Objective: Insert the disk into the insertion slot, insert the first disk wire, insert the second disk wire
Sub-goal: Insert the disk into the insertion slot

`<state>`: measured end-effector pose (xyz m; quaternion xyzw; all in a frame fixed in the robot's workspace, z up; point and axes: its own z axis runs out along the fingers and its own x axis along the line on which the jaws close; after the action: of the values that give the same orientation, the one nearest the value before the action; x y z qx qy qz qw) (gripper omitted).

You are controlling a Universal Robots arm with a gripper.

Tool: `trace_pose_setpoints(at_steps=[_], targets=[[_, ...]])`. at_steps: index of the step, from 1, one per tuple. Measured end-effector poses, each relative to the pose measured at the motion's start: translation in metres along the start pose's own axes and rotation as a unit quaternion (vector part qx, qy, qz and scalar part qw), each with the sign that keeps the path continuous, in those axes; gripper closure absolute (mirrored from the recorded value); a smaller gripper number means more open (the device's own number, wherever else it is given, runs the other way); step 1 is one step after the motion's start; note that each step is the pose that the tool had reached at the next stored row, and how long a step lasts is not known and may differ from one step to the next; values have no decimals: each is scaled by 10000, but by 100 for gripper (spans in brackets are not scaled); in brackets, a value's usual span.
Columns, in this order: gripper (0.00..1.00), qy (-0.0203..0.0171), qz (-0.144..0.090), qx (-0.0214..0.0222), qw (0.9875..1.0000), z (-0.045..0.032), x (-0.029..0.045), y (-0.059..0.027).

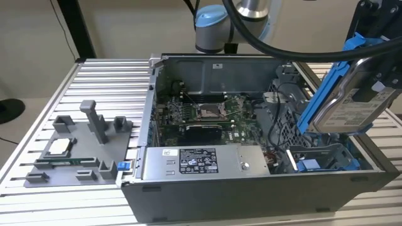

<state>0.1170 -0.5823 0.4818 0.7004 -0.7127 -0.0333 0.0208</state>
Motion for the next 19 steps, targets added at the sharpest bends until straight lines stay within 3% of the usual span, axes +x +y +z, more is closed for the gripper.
trace_pose_setpoints(at_steps=[19], targets=[[100, 2, 0, 0, 10000, 71, 29, -15]])
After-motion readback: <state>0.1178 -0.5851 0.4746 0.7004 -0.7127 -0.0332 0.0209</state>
